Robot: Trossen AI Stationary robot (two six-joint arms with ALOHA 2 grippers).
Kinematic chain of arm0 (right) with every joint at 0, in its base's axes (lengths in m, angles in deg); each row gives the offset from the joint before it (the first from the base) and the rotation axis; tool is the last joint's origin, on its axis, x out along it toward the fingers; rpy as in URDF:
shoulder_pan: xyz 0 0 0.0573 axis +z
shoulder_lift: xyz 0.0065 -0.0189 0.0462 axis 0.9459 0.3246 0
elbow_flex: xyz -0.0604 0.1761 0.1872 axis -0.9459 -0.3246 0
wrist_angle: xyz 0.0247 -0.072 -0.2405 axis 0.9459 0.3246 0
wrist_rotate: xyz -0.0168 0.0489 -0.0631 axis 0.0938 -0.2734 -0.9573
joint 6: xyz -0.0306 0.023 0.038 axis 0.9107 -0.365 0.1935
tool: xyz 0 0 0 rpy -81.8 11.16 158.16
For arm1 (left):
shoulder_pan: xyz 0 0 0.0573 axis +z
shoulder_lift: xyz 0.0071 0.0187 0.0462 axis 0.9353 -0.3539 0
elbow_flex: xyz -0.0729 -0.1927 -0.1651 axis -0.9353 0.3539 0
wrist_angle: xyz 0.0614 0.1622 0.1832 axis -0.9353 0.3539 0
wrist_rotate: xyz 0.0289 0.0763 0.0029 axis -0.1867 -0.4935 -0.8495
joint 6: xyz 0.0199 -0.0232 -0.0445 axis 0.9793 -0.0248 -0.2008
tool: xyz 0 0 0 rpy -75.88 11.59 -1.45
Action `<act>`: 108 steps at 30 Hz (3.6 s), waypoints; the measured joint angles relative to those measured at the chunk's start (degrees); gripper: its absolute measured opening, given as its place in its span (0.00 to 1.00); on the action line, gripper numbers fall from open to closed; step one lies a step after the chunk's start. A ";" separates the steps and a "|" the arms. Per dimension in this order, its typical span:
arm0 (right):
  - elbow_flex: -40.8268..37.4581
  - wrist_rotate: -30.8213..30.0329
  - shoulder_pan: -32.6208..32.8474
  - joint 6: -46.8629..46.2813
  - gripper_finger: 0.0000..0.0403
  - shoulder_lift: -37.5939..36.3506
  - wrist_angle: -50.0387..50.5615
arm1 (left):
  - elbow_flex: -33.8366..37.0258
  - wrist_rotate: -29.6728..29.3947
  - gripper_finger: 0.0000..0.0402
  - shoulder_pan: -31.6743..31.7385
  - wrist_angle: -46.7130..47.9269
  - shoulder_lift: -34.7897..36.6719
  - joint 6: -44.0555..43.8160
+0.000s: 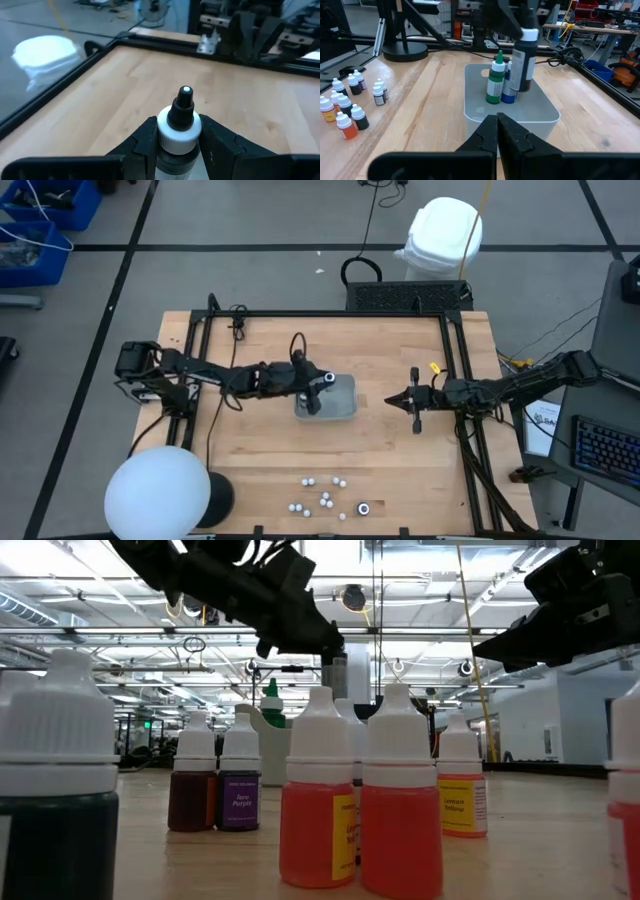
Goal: Pick & Place food coloring
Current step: Put the large black food coloring bottle into the gray bin
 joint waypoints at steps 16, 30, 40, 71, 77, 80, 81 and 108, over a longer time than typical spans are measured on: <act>0.00 -0.09 0.00 0.00 0.00 0.00 -0.59 | 0.00 -31.39 0.30 -14.49 2.21 0.42 -15.64; 0.00 -0.11 0.00 0.57 0.00 -0.02 -0.64 | -0.06 -38.88 0.30 -16.48 -1.98 -3.94 -19.81; 0.00 -0.13 0.00 0.69 0.00 0.00 -1.01 | -12.30 -52.19 0.30 -19.11 3.49 -13.34 -15.34; -0.02 -0.09 0.00 0.03 0.00 -0.02 -0.55 | -20.79 -55.65 0.30 -21.01 33.63 -20.89 -43.57; -0.02 -0.09 0.00 0.02 0.00 0.00 -0.52 | -20.79 -56.48 0.30 -20.27 32.95 -22.75 -43.89; -0.02 -0.09 0.00 0.07 0.00 0.00 -0.54 | -20.79 -55.78 0.30 -19.83 33.24 -22.70 -44.09; -0.02 -0.09 0.00 0.09 0.00 0.00 -0.55 | -20.79 -55.40 0.30 -19.76 33.58 -22.70 -44.24; -0.02 -0.08 0.00 0.23 0.00 -0.01 -0.55 | -18.05 -52.88 0.30 -19.14 35.84 -22.70 -50.90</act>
